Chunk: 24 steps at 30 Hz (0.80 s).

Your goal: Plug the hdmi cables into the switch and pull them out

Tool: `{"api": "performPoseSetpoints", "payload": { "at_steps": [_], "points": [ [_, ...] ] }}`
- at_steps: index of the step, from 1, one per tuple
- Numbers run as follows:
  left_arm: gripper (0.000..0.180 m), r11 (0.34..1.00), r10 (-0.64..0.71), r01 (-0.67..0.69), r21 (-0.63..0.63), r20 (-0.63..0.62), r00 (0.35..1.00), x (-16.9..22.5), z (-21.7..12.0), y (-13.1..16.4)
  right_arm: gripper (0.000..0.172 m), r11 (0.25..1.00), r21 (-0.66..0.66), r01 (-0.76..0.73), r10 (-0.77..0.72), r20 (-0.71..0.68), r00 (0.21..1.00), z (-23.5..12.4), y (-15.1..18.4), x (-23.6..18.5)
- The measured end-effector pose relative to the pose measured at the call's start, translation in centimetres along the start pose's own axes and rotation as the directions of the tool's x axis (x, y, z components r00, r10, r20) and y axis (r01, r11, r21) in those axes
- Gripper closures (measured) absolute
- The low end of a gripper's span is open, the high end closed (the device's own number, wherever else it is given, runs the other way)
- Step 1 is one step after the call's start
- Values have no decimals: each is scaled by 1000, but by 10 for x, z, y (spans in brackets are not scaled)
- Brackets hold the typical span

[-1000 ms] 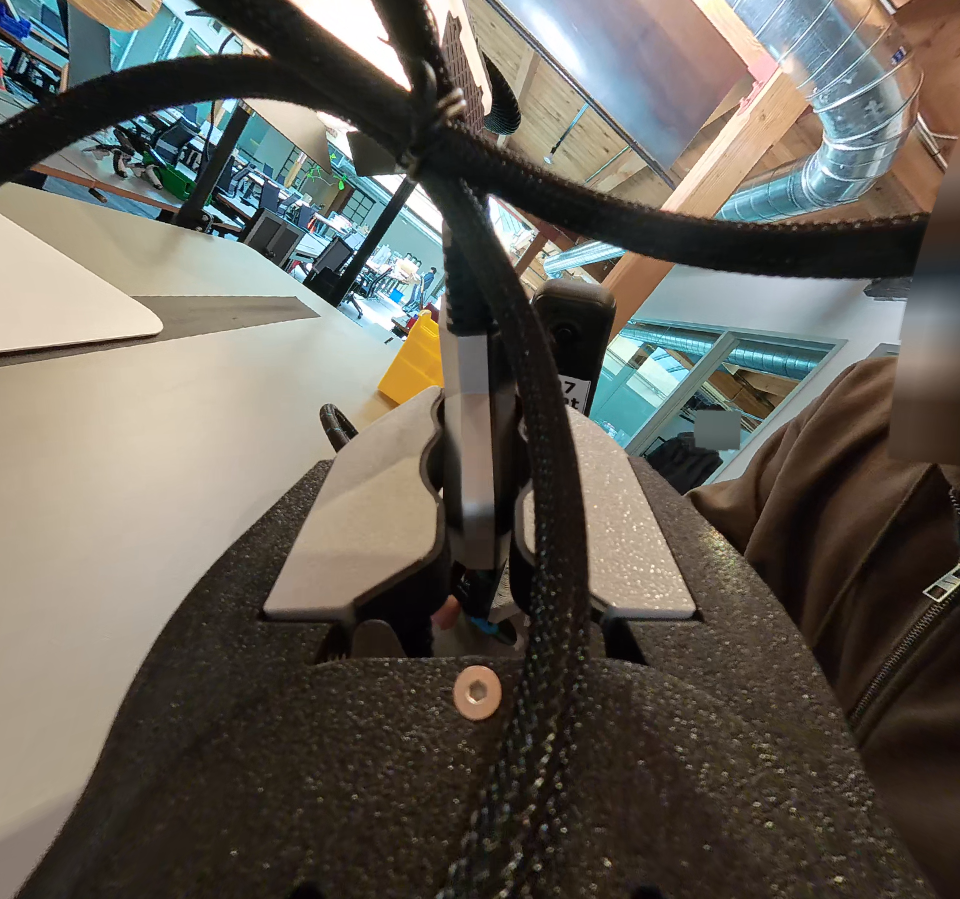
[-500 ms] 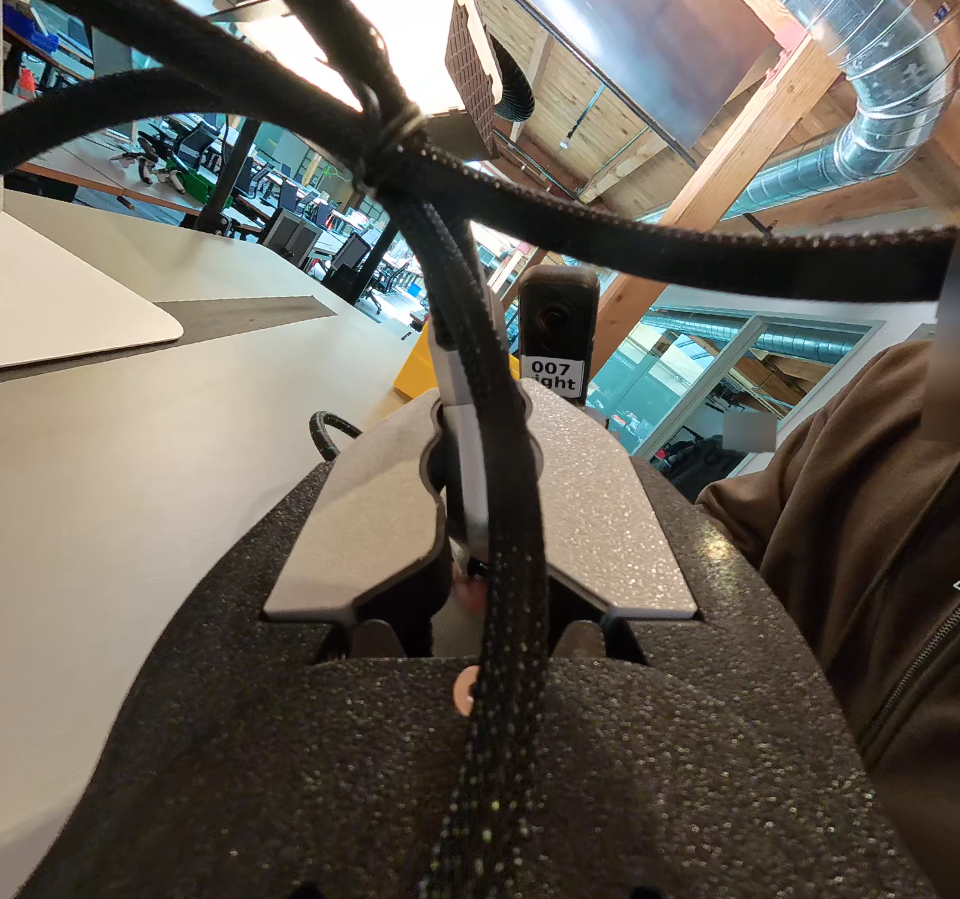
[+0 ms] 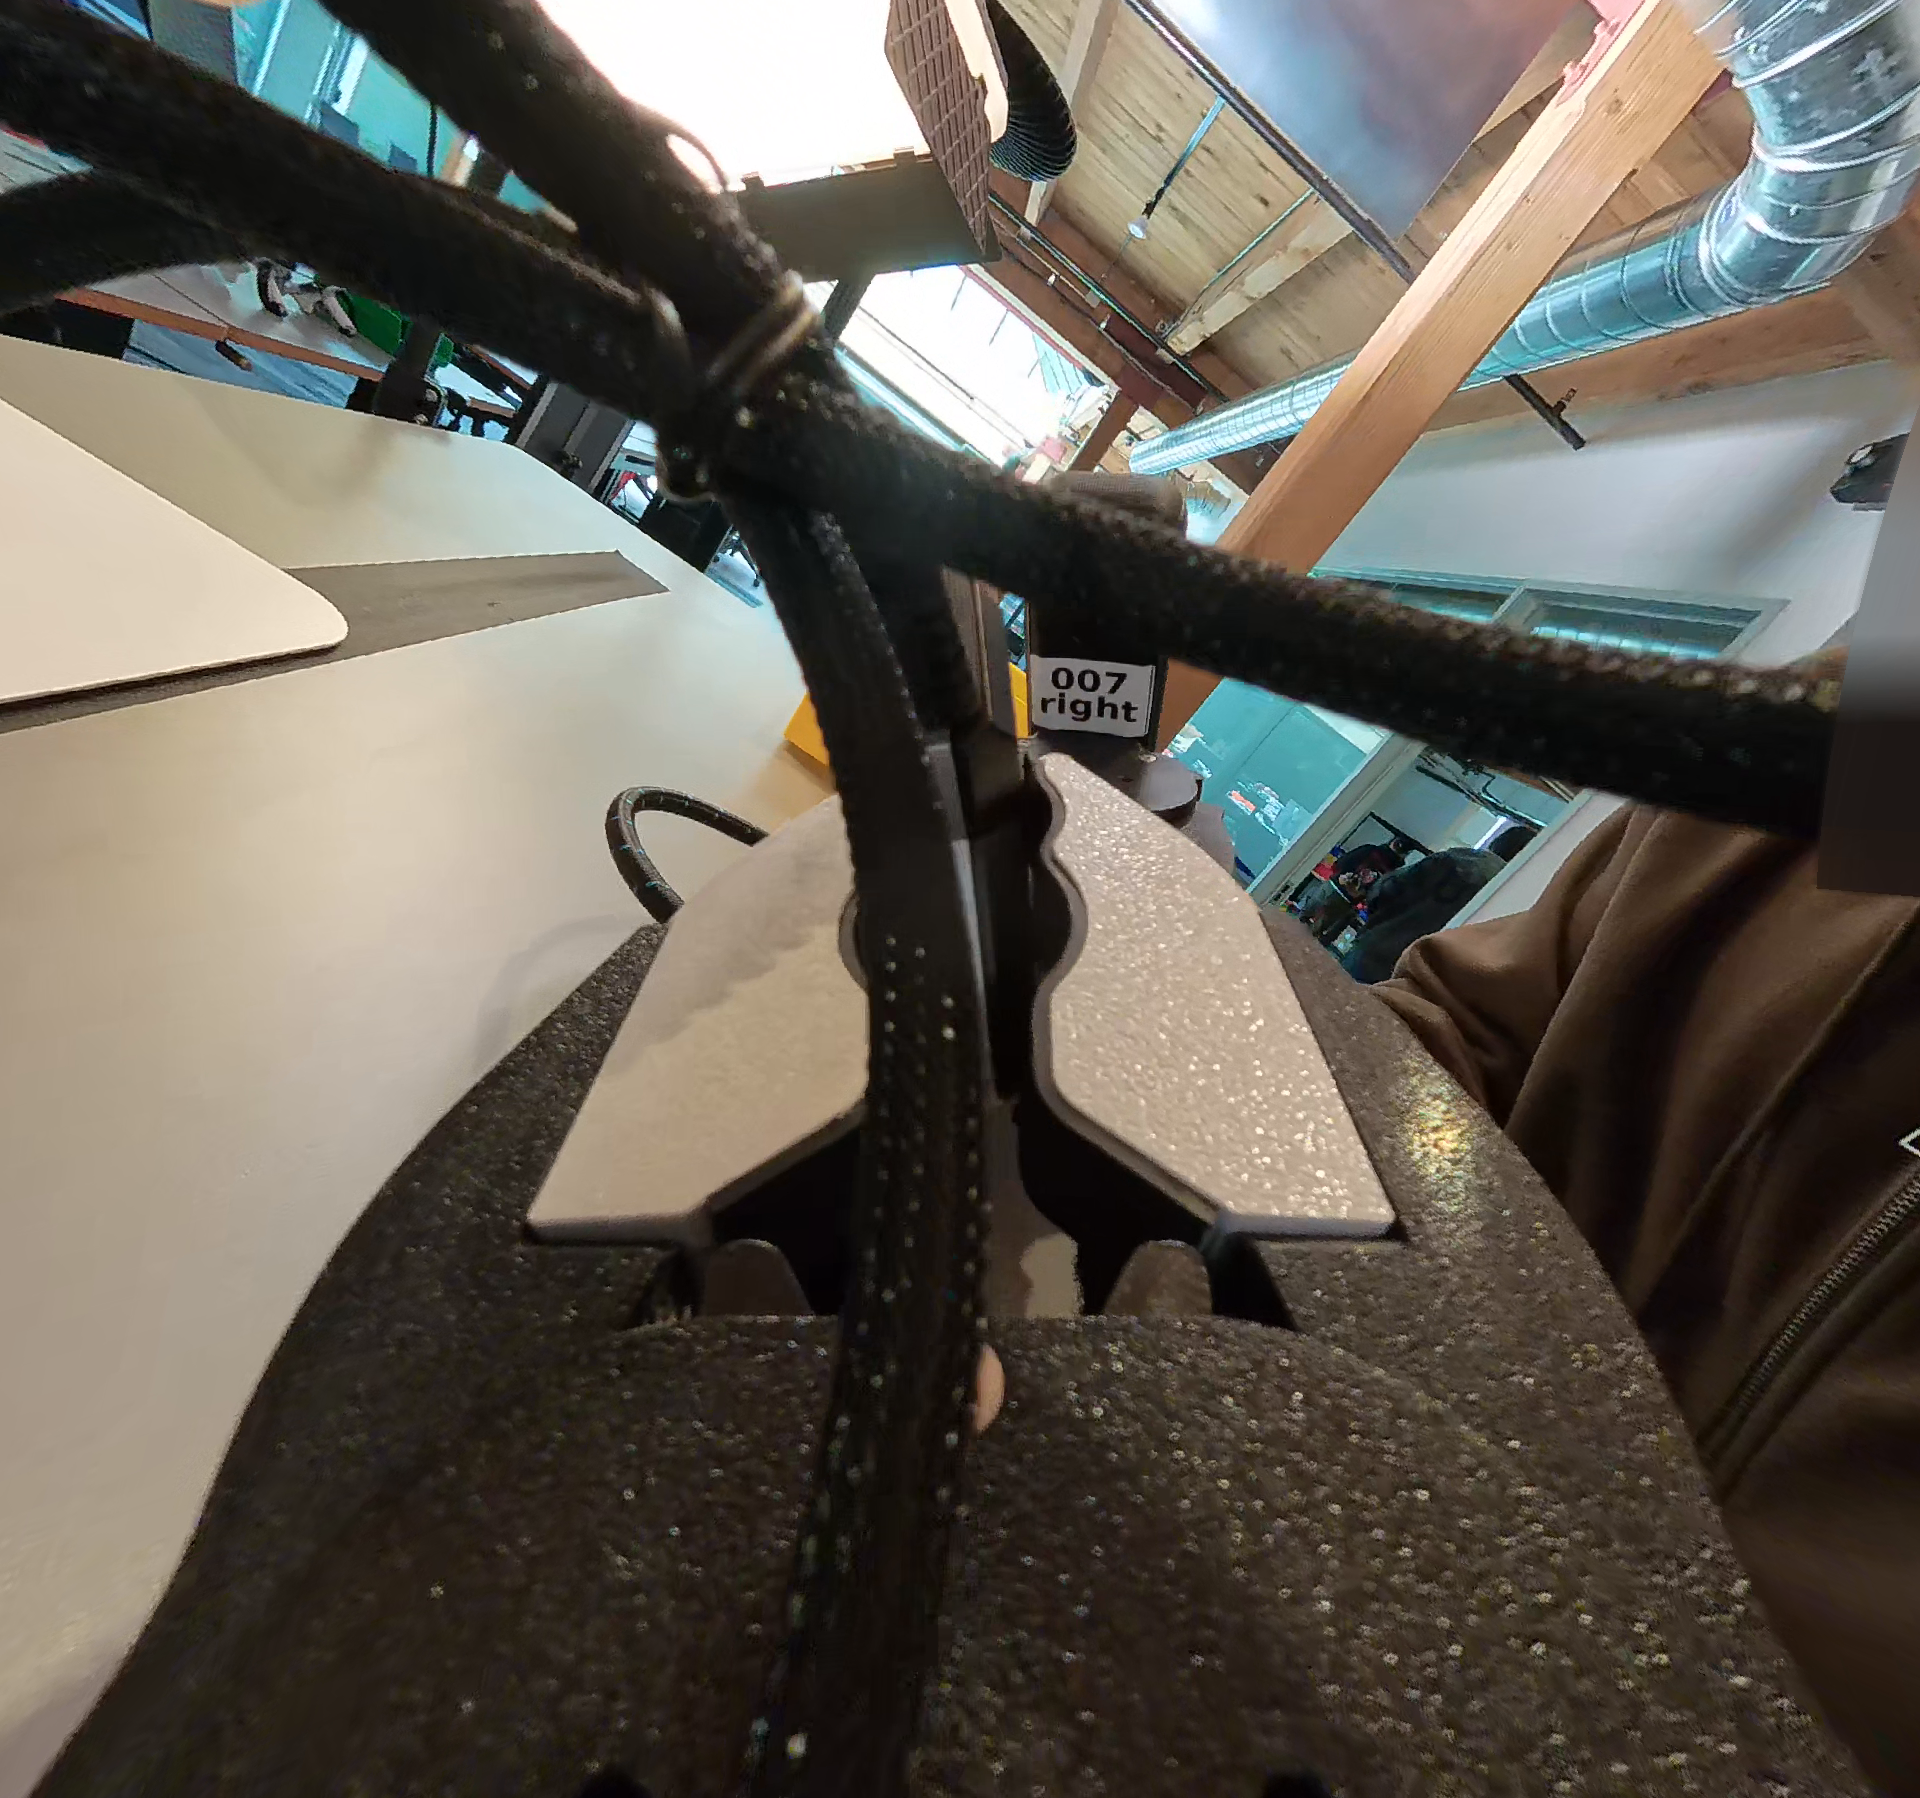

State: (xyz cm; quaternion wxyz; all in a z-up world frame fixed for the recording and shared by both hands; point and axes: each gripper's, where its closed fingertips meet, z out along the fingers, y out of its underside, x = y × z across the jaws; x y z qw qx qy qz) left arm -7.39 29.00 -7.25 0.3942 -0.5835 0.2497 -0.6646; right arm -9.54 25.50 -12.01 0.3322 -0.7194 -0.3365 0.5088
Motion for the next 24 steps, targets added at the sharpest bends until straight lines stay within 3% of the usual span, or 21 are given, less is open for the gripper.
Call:
{"api": "performPoseSetpoints", "payload": {
  "at_steps": [1, 8, 16, 17, 20, 22, 24],
  "points": [
    [158, 1000, 0, 0, 0, -1, 1000, 0, 0, 0, 160, 1000, -1, -2, 2, 3, 1000, -1, 0, 0],
    [154, 999, 9, -9, -37, 5, 1000, 1, 0, 3, 160, 1000, -9, 1, -1, 29, 1000, -7, 1, 1],
    [161, 998, 12, -12, -61, 6, 1000, 2, 0, 6, 160, 1000, -18, 5, -4, 45, 999, -11, 3, 2],
    [155, 998, 11, -10, -60, 6, 1000, 2, -1, 5, 160, 999, -35, 11, -9, 47, 999, -13, 6, 2],
    [159, 996, 11, -10, 84, -6, 1000, 6, -54, -30, 160, 1000, -20, -18, 20, 64, 998, -46, 9, 12],
    [159, 994, 98, -102, 33, 107, 989, 3, -77, -32, 160, 999, 26, -26, 26, 11, 1000, -66, 1, 28],
    [158, 996, 88, -85, -27, 155, 984, -4, -74, -23, 160, 1000, -3, 4, -4, -53, 999, -64, 4, 40]
  ]
}}
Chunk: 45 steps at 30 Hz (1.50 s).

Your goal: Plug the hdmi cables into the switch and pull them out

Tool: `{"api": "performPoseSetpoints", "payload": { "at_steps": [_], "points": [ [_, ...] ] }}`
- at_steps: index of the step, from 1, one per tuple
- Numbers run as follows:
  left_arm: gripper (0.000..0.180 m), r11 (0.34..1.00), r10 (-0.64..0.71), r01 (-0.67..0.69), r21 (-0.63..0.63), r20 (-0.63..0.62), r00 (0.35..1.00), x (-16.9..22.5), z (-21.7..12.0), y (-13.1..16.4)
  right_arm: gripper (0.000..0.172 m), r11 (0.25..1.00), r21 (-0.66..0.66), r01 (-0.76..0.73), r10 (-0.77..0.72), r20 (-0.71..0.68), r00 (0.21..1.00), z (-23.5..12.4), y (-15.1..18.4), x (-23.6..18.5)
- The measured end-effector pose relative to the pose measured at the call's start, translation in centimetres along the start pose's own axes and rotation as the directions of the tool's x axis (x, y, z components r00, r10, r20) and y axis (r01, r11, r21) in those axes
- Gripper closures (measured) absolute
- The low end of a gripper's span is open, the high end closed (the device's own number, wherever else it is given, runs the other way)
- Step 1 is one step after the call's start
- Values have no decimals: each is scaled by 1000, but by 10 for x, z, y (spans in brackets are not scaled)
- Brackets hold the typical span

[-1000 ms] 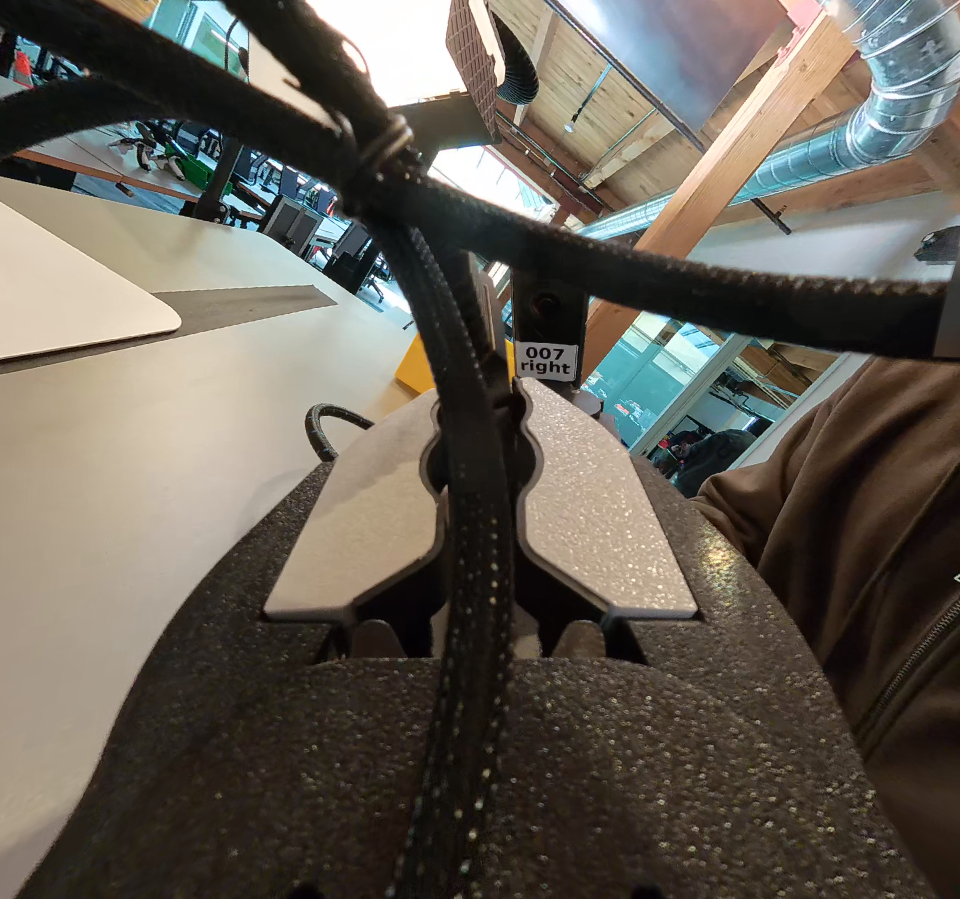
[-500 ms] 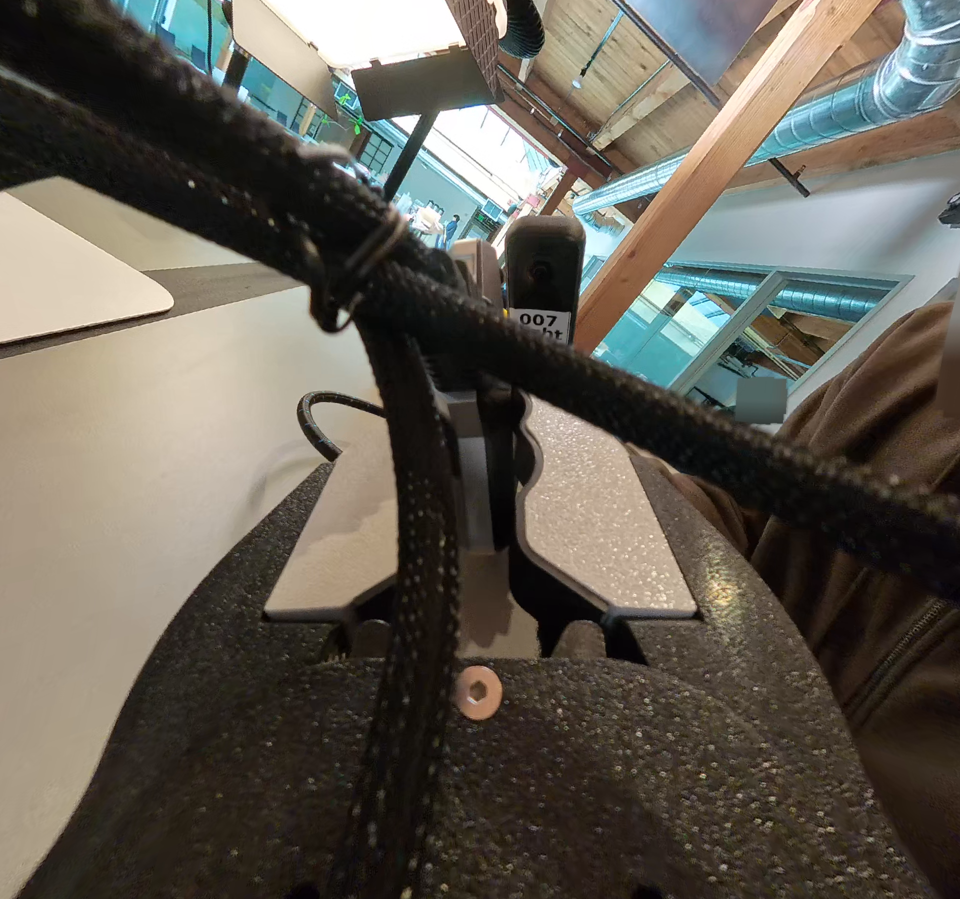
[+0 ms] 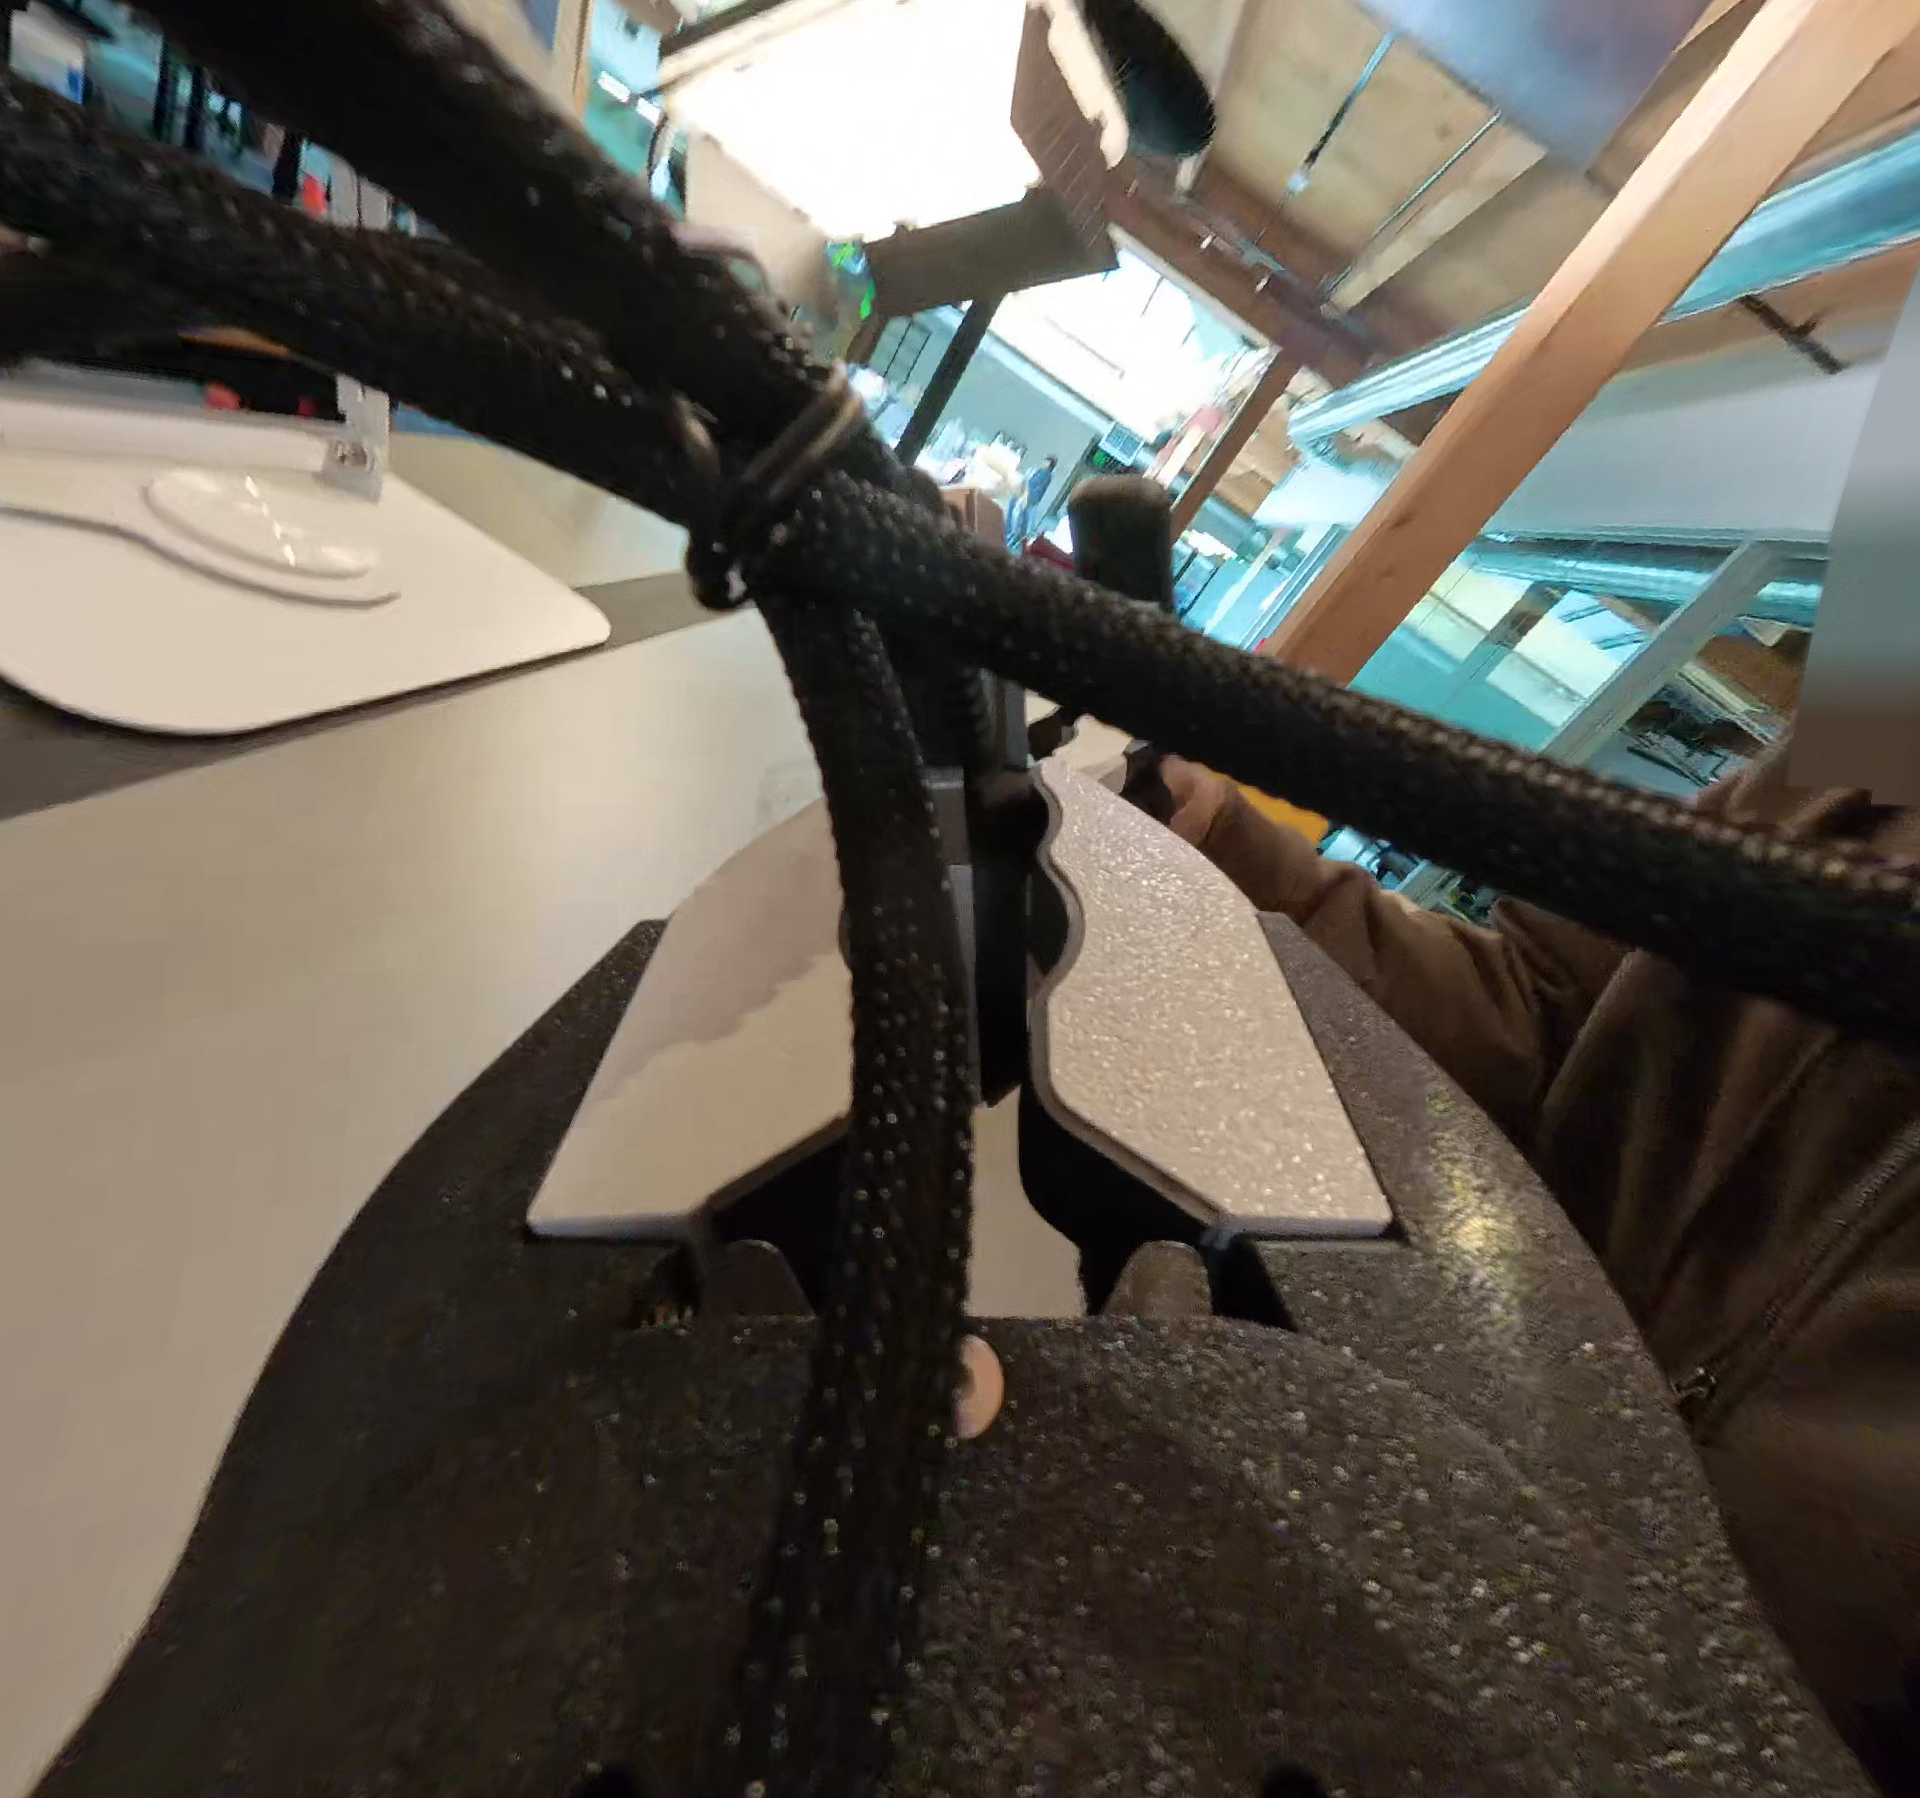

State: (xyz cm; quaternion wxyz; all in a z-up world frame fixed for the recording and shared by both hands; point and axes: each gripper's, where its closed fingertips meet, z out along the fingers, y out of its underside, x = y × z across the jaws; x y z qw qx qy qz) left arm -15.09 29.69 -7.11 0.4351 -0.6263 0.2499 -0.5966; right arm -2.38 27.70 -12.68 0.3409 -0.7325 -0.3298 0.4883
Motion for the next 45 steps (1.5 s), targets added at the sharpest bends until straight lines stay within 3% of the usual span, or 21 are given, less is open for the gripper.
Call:
{"api": "performPoseSetpoints", "payload": {
  "at_steps": [5, 8, 20, 30, 38, 45],
  "points": [
    [157, 973, -41, 62, -222, 99, 994, -20, 30, 44, 160, 996, -79, 29, -41, -150, 988, 23, 9, 17],
    [157, 957, -28, 64, -283, 127, 992, -23, 37, 54, 160, 997, -78, 19, -37, -238, 971, 21, 8, 28],
    [157, 956, -61, 91, -280, 115, 992, -22, 48, 57, 160, 956, -236, 174, -273, -501, 821, 19, 10, 57],
    [157, 945, -41, 81, -316, 131, 991, -22, 60, 63, 160, 928, -292, 230, -360, -552, 752, 18, 10, 62],
    [157, 940, -28, 80, -331, 160, 987, -27, 61, 65, 160, 881, -371, 295, -469, -594, 653, 15, 15, 60],
    [157, 940, -32, 85, -331, 162, 986, -27, 61, 65, 160, 882, -350, 314, -471, -657, 589, 1, 20, 46]
  ]
}}
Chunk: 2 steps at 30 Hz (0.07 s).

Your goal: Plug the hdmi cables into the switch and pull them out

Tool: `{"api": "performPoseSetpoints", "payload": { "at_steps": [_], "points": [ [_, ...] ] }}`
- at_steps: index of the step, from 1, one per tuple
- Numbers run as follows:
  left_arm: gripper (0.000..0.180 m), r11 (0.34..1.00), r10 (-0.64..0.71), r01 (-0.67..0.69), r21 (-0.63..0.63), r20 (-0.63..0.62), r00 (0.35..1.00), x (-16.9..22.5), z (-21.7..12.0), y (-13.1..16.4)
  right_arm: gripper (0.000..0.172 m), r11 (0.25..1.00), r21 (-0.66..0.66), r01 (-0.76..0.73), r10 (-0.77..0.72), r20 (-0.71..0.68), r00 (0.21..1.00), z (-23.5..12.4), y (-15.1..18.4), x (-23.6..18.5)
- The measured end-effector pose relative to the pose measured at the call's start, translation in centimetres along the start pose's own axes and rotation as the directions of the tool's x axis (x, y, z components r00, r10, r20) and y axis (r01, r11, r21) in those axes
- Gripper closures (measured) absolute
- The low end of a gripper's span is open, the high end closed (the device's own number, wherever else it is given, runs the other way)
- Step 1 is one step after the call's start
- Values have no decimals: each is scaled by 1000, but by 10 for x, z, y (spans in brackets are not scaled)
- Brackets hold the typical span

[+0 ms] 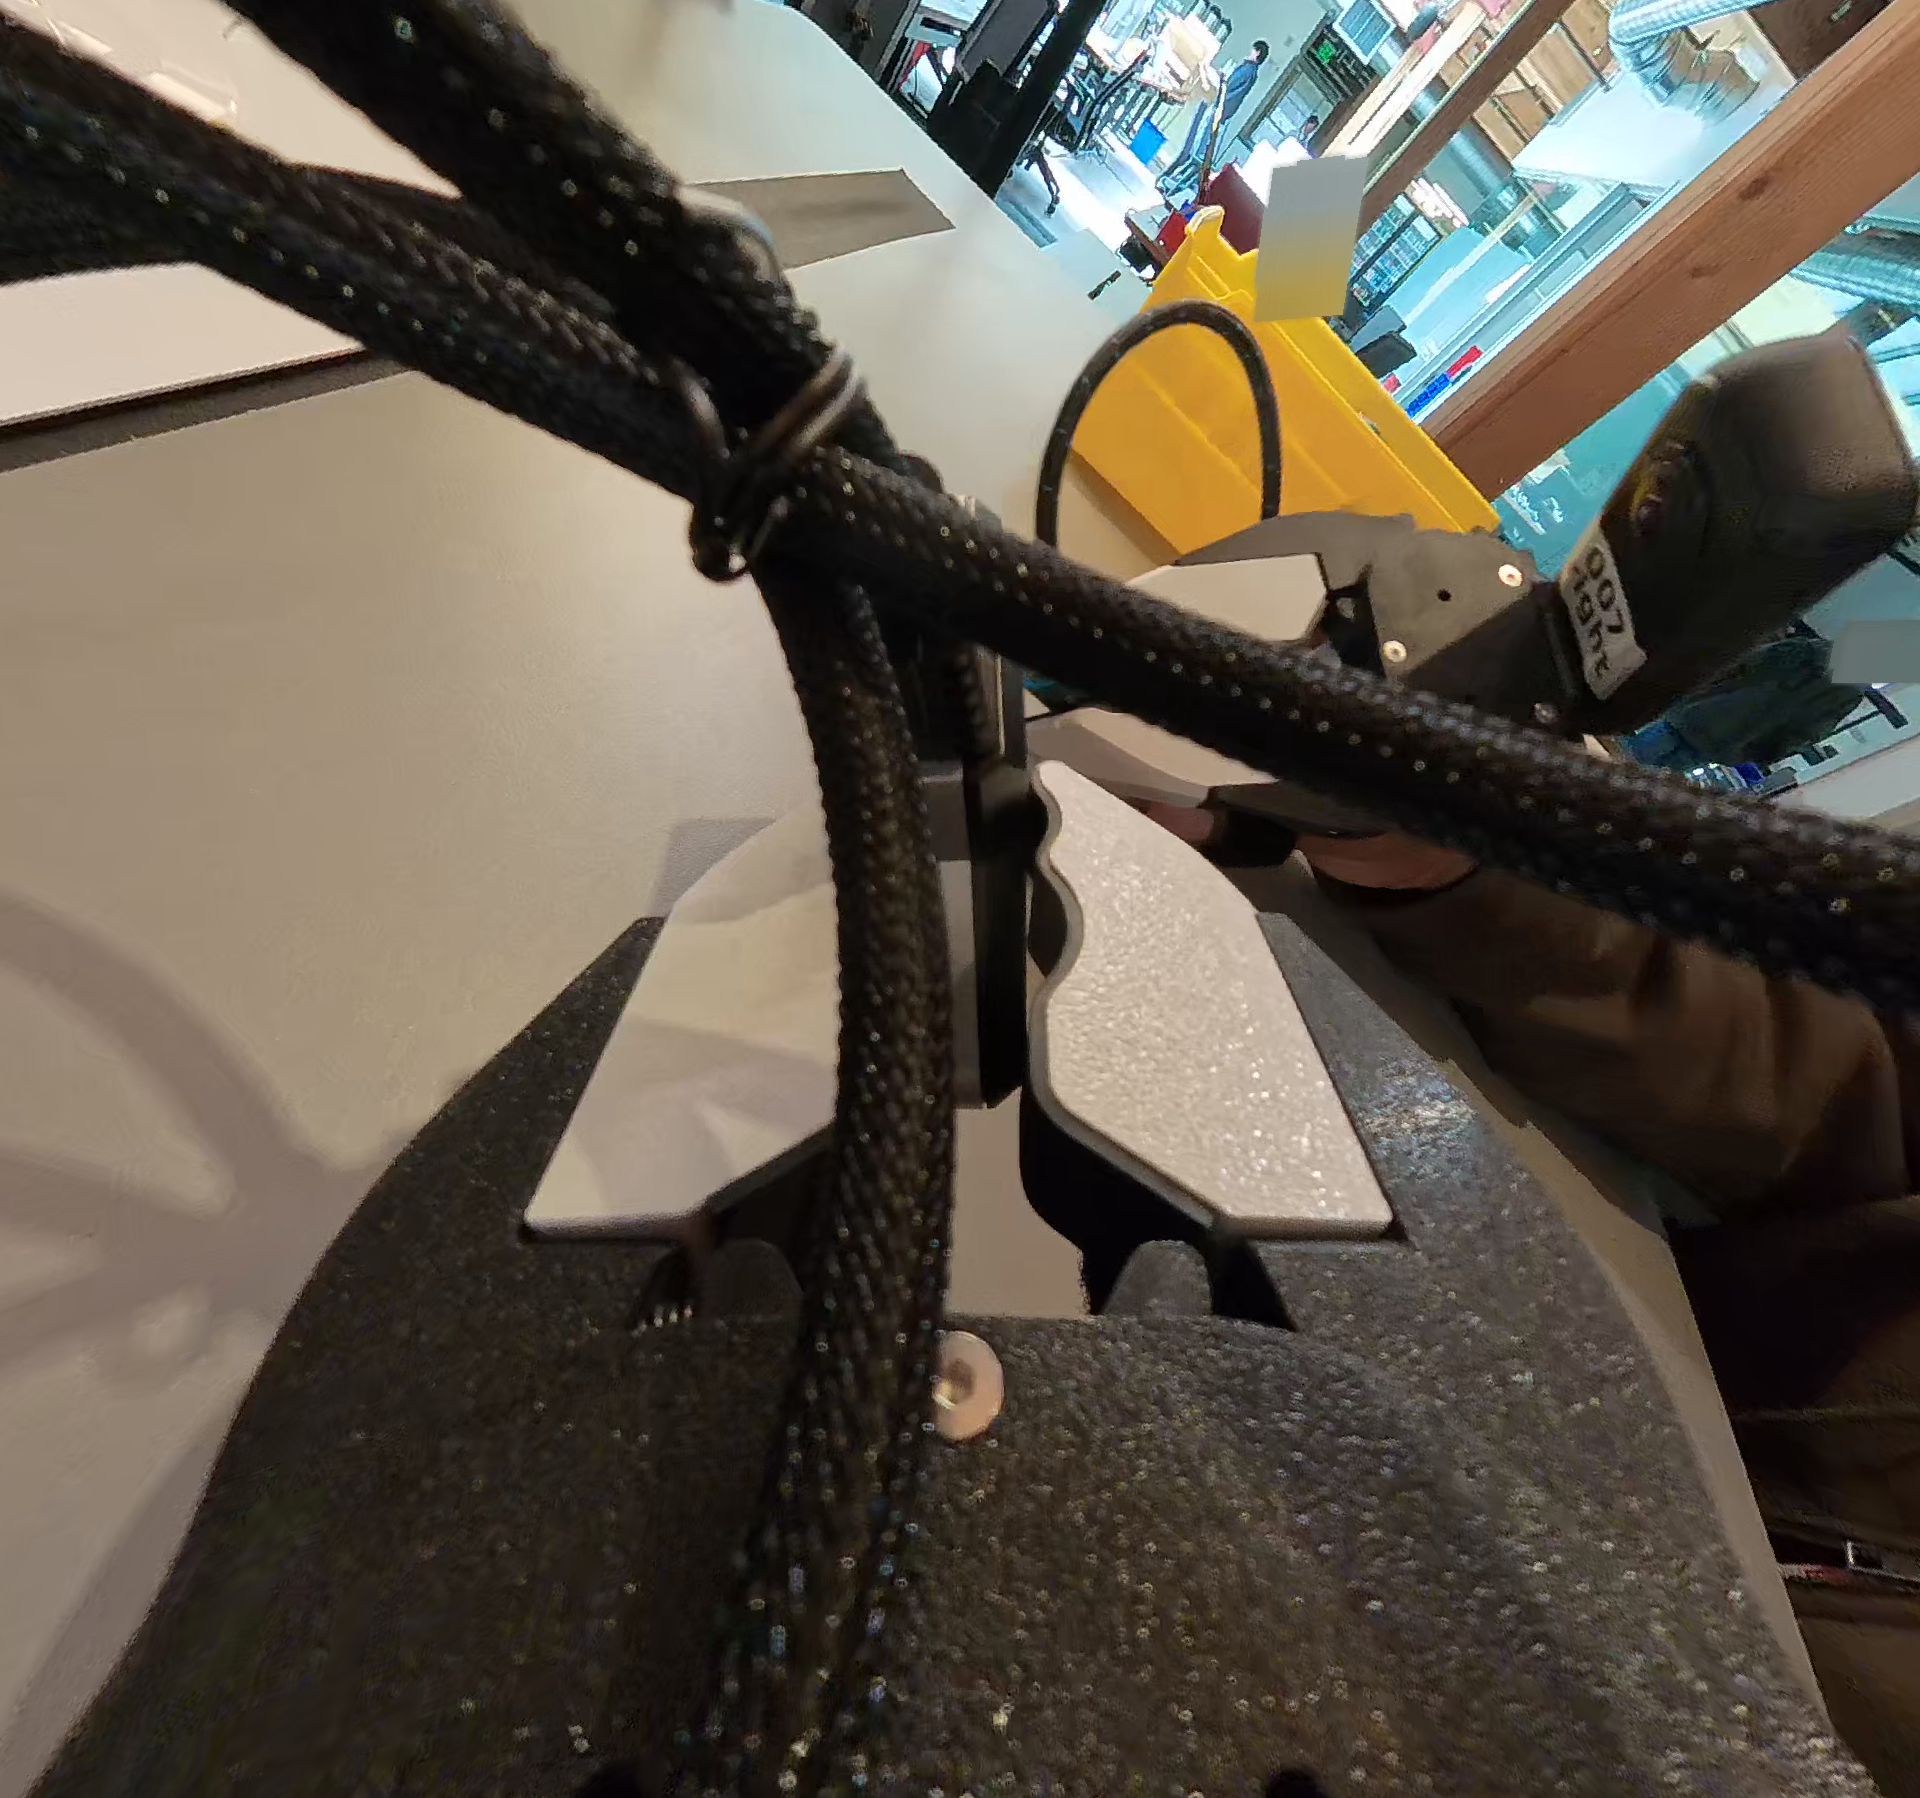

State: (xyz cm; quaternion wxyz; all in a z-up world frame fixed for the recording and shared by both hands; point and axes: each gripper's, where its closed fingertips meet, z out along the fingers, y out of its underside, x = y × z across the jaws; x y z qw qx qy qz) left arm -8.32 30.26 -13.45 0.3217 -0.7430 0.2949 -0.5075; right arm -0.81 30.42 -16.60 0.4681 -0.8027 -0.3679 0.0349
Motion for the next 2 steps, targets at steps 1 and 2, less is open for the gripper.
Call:
{"api": "performPoseSetpoints", "payload": {
  "at_steps": [1, 2],
  "points": [
    [157, 1000, -2, 2, -5, 0, 1000, 0, 1, 1, 160, 1000, 7, 1, -1, -18, 1000, -5, 2, -1],
    [157, 1000, -4, 4, -11, 1, 1000, -1, 1, 1, 160, 1000, 17, 6, -6, -39, 999, -12, 3, -2]
  ]
}}
